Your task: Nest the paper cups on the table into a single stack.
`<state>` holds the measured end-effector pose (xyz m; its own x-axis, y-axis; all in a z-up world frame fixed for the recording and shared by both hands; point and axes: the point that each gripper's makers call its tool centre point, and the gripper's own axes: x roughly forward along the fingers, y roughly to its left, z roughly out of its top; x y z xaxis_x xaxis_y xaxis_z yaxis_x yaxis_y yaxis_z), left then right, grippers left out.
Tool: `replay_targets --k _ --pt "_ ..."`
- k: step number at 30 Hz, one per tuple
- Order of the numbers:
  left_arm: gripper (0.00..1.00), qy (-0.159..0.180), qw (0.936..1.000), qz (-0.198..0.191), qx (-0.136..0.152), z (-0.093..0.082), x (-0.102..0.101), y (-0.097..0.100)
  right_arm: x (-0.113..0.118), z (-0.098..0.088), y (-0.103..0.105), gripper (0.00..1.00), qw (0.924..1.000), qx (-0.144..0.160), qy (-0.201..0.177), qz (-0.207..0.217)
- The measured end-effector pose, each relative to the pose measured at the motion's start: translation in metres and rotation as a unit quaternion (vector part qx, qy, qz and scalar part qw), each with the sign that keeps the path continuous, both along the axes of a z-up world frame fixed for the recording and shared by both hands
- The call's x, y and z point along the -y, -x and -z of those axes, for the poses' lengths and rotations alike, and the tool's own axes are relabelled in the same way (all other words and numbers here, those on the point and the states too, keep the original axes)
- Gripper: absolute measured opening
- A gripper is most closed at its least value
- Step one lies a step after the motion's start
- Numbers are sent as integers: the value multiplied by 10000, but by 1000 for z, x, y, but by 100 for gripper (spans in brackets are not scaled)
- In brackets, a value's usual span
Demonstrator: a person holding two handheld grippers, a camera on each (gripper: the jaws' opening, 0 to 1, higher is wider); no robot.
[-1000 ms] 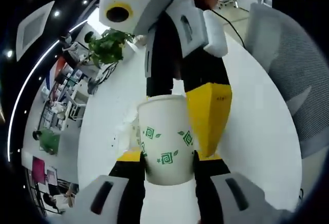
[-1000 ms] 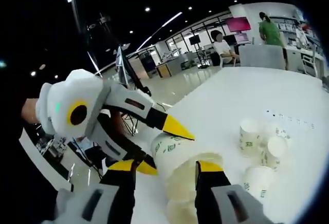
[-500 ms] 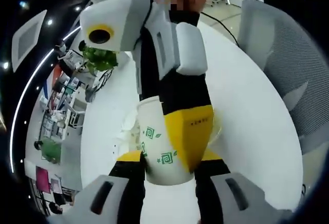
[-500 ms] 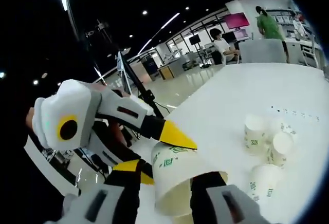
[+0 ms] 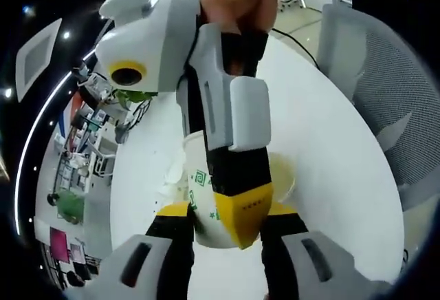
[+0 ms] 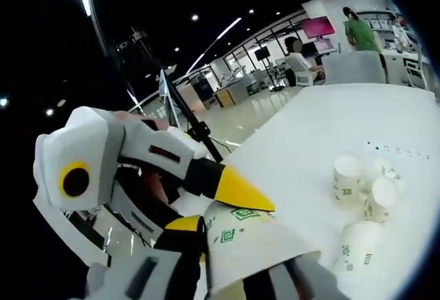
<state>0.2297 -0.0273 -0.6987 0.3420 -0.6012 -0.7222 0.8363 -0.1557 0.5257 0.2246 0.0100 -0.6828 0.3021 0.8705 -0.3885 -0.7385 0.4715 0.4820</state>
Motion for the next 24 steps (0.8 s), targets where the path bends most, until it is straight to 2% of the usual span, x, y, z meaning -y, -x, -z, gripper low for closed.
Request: replay_targets --k 14,18,24 --pt "38 458 9983 -307 -170 -5 -2 2 -6 -4 8 11 9999 75 74 -83" --pt "40 552 9975 -382 -217 -4 -8 -2 -8 -4 6 10 9998 127 106 -123" --pt "42 647 9963 -502 -262 -4 -10 2 -9 -4 6 9 9994 210 188 -209"
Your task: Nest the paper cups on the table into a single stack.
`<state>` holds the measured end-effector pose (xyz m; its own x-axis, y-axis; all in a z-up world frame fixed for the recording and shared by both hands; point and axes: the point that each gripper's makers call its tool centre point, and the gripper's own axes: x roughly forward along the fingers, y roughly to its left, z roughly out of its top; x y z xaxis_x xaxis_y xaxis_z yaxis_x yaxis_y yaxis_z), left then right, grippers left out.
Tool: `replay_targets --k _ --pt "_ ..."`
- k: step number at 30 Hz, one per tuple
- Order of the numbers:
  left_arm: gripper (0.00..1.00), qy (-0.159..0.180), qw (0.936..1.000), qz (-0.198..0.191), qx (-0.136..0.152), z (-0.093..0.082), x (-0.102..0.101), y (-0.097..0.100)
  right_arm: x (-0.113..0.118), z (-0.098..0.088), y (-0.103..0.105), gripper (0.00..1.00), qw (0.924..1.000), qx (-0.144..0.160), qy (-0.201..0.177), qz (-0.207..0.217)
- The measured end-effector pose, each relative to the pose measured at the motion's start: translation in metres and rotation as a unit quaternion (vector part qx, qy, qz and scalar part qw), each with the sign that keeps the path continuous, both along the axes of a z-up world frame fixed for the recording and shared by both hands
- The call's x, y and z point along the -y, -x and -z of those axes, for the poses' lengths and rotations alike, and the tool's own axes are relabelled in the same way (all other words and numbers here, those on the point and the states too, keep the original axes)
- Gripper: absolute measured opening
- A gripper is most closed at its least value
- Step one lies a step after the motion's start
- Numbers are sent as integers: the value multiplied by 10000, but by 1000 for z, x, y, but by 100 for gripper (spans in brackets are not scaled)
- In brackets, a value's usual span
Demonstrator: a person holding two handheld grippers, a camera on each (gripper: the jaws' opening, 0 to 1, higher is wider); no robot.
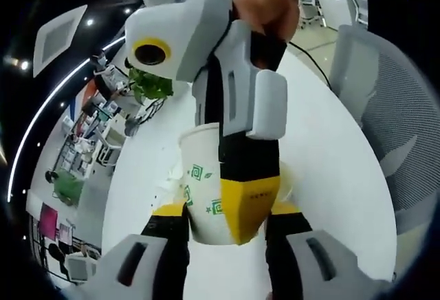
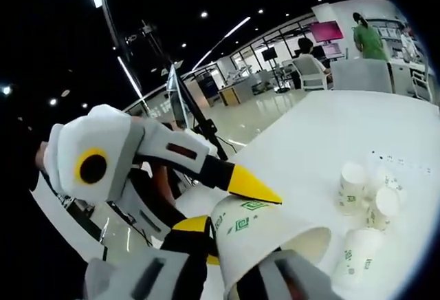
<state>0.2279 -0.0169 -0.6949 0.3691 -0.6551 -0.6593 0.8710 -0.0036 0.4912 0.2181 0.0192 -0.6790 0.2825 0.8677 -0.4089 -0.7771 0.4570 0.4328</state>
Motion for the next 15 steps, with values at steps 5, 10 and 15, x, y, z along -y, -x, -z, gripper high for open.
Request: replay_targets --k 5,10,15 --pt "45 143 9997 -161 -95 0 -4 1 7 -1 0 9 9999 94 109 -26" --pt "47 434 9975 -456 -317 0 -12 -1 18 -3 0 9 9996 157 222 28" --pt "48 852 9891 -939 -742 3 -19 3 25 -3 -1 9 9992 200 334 41"
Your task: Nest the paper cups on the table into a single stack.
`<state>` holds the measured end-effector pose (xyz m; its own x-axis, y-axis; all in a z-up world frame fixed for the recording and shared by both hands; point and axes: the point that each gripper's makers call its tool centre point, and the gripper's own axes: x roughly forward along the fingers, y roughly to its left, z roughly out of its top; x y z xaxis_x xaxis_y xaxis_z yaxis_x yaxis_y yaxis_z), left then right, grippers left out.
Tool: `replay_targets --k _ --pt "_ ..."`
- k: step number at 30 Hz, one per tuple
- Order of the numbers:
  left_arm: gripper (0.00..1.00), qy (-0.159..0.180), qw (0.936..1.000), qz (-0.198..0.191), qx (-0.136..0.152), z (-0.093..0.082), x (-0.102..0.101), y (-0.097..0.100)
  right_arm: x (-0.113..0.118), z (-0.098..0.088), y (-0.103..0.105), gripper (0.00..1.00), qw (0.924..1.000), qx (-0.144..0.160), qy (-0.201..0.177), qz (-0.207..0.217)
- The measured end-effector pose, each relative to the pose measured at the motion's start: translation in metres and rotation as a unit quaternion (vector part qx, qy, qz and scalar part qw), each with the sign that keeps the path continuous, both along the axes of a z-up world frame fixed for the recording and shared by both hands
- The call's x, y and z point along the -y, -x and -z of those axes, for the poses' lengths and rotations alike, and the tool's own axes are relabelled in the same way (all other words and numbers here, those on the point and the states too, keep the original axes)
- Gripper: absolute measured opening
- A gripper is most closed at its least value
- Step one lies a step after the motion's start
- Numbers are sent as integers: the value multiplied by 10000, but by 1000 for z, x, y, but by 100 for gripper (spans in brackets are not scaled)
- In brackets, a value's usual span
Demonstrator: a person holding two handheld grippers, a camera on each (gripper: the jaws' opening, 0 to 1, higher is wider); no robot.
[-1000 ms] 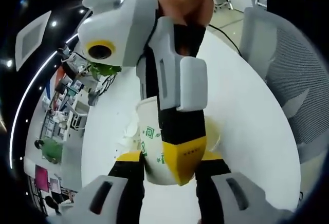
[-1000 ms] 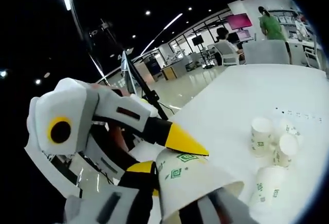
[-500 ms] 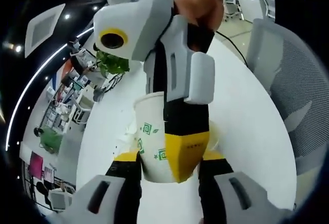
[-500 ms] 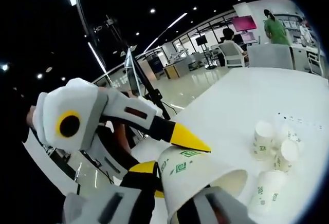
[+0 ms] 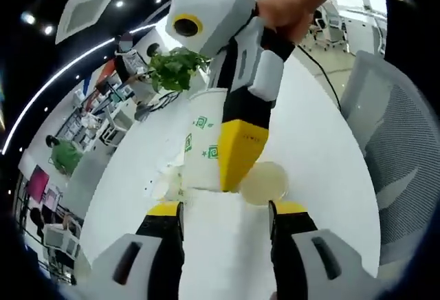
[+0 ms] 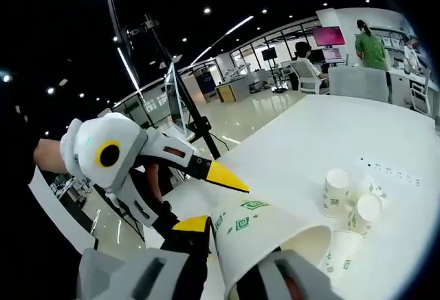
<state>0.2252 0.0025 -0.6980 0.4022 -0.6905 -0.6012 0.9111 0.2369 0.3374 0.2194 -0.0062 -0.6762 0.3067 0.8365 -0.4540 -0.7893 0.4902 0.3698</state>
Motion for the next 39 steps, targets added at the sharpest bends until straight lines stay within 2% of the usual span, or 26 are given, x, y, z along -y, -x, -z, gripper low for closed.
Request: replay_targets --k 8,12,30,33,39 --pt "53 438 9972 -463 -399 -1 -9 4 9 10 0 9 9990 81 396 -177" --pt "54 614 9944 -658 -547 1 -21 -1 8 14 8 9 9975 128 619 -323" --pt "60 1056 9827 -1226 -904 7 -34 7 19 29 21 9 9874 167 1318 -861" --pt "61 1057 9826 -1226 -916 7 -34 11 21 32 26 9 9845 160 1463 -949" --pt "62 1193 9791 -1313 -998 7 -35 15 26 41 32 9 9735 215 1899 -1254"
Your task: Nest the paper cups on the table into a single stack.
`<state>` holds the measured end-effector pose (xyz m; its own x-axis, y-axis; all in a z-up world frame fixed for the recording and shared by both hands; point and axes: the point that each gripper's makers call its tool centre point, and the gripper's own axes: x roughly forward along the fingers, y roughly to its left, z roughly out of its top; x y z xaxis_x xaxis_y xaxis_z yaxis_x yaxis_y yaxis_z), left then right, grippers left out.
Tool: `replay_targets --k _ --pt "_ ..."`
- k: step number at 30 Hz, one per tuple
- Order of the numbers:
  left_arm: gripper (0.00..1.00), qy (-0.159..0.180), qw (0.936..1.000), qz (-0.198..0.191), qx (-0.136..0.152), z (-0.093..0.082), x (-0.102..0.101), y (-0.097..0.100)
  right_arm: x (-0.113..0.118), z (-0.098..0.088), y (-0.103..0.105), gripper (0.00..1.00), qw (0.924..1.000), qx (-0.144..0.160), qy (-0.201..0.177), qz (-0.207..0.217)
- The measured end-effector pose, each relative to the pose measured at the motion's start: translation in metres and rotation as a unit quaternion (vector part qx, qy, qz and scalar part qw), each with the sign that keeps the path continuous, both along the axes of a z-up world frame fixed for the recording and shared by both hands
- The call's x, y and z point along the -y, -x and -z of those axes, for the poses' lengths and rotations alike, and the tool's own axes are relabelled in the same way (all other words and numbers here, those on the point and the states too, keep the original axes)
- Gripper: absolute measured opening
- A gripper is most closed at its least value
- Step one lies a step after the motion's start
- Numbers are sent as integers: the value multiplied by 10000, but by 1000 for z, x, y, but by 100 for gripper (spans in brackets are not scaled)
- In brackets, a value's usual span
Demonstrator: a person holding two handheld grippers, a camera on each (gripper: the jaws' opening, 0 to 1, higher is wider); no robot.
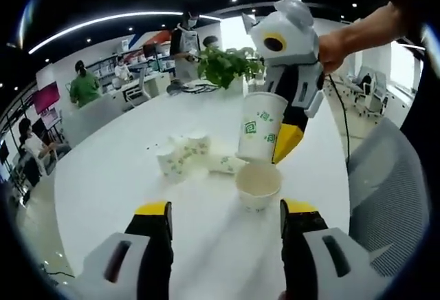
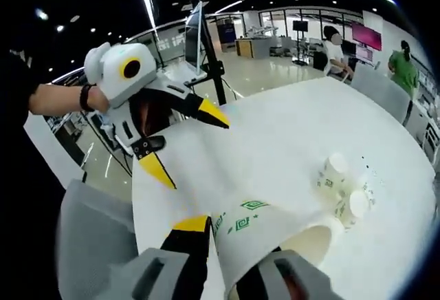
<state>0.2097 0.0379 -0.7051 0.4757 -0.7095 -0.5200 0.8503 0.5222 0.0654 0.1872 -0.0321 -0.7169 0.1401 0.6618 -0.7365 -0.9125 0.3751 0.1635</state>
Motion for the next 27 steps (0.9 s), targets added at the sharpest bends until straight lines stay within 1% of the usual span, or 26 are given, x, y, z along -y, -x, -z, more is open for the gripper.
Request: replay_targets --k 3,5,8,11,13,16,19,20,22,27 --pt "63 49 10000 -43 -55 2 0 4 2 6 -3 9 9996 11 230 -171" --pt "64 102 9998 -87 -119 2 -1 8 5 7 0 9 9987 38 415 -308" --pt "64 188 9995 -162 -194 3 -1 15 4 15 -2 9 9964 61 667 -517" --pt "65 198 9992 -202 -276 8 -3 18 3 20 1 9 9944 53 824 -663" --pt "66 195 9991 -214 -323 10 -5 22 3 26 -2 9 9929 19 925 -744" --pt "66 183 9990 -224 -342 13 -7 25 2 29 2 9 9904 8 1070 -874" --pt "66 191 9989 -243 -350 13 -10 27 0 34 1 9 9878 41 1164 -1036" --pt "66 181 9989 -251 -342 13 -12 29 0 36 6 9 9860 37 1244 -1111" --pt "66 152 9990 -245 -331 14 -13 28 1 38 8 9 9833 62 1359 -1206" --pt "66 159 9990 -257 -335 15 -16 30 3 45 4 9 9781 113 1553 -1379"
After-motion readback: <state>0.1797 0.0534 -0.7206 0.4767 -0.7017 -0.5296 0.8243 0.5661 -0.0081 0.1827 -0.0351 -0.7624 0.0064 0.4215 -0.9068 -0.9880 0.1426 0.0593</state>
